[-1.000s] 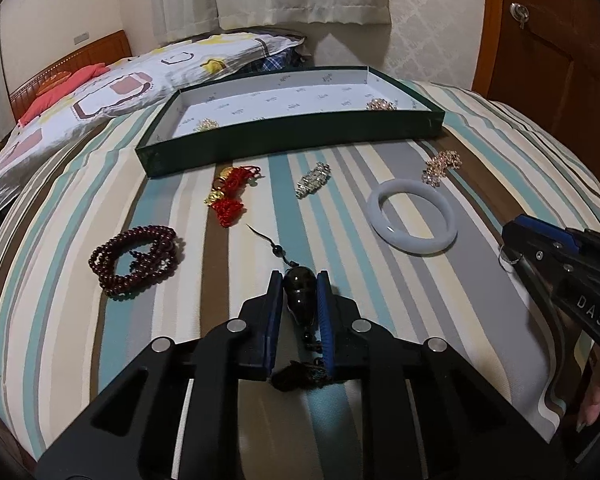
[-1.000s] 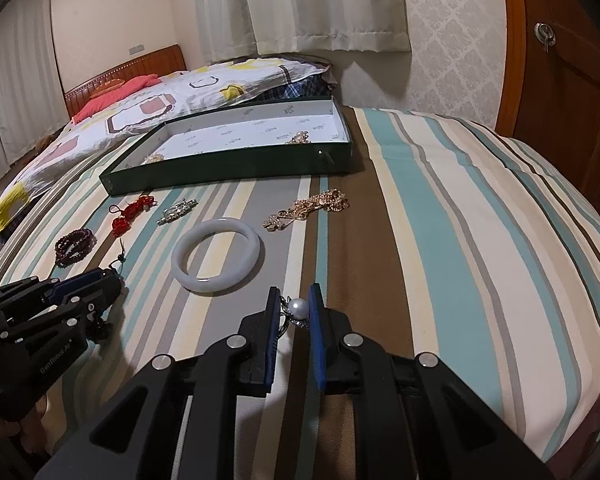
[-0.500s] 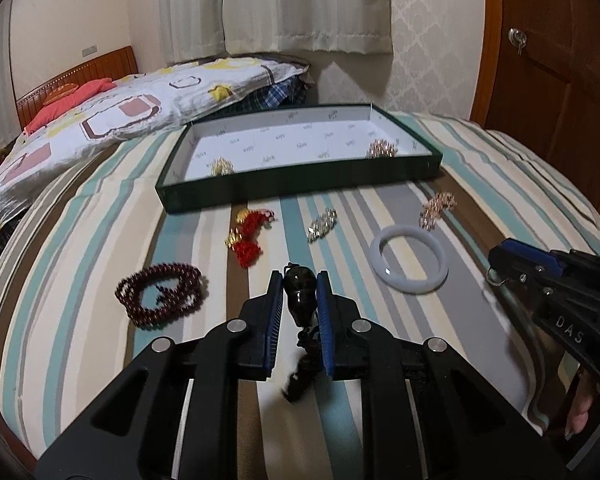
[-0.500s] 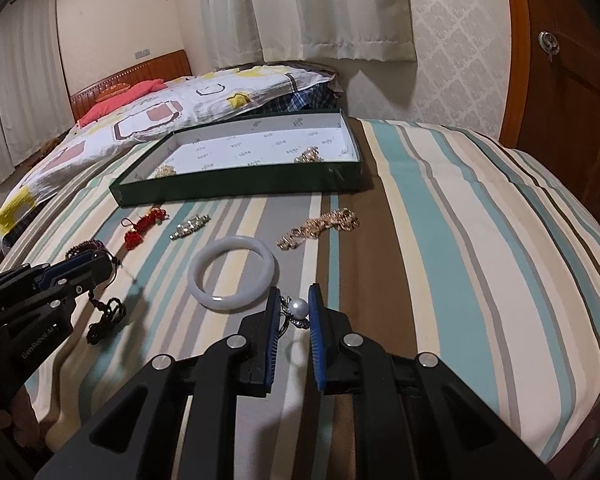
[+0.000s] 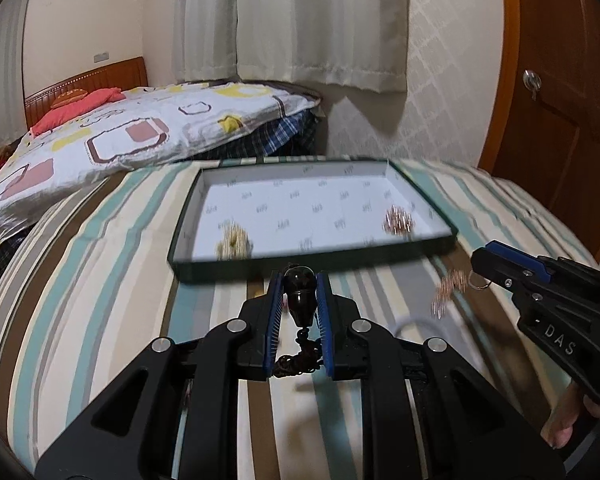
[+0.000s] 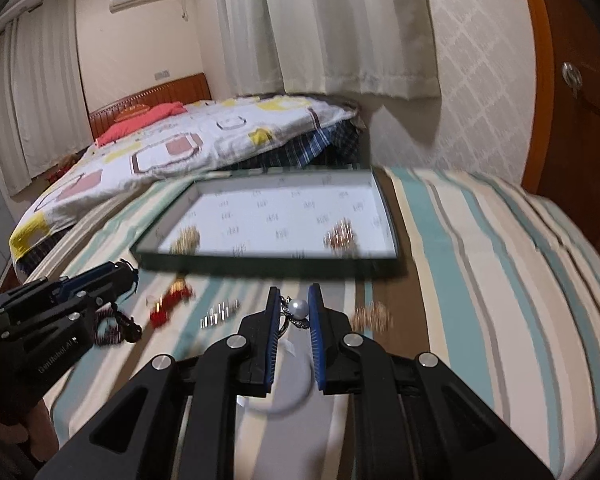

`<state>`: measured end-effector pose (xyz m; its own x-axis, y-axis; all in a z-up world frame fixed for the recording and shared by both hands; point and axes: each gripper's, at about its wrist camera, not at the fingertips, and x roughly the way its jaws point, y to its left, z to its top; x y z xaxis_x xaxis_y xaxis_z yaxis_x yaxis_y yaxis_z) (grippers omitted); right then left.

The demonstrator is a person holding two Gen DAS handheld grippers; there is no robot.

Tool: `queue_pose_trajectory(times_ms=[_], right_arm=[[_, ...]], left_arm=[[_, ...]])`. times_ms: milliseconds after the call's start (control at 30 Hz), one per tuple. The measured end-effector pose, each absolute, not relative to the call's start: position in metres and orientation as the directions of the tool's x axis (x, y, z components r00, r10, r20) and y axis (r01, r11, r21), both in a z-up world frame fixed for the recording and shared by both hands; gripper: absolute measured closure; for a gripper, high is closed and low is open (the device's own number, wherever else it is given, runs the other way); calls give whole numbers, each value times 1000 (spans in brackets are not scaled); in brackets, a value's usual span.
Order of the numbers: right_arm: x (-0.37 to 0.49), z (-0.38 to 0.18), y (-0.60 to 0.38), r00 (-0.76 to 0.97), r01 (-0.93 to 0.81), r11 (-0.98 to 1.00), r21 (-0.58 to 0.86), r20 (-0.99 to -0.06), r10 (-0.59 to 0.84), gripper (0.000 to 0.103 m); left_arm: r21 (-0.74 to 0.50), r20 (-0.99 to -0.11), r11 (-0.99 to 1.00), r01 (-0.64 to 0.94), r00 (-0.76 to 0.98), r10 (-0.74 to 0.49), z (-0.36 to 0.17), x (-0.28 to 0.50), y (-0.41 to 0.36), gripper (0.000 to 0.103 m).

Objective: Organize jewelry
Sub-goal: 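Carry the ring and pendant into the tray and open both tools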

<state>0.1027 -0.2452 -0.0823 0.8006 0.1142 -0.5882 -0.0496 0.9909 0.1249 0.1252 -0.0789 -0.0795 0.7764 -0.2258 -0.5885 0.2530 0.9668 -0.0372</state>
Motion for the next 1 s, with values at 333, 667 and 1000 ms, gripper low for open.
queue_pose_trajectory(times_ms=[333,667,1000], right_arm=[[178,-64,-236,828,-108,986,130,-537,161,88],[237,-118,-231,730,-131,981,141,-656,192,88],[255,-142,-230,653,-134,981,143,-732,196,88]], left_arm=[[-41,-540,975,216,817,-204,-62,202,-94,86],[-37,-680,982,186,716,-161,-120,269,-105,86],[-29,-748,983,183,648,-143,-150,288,-107,86]])
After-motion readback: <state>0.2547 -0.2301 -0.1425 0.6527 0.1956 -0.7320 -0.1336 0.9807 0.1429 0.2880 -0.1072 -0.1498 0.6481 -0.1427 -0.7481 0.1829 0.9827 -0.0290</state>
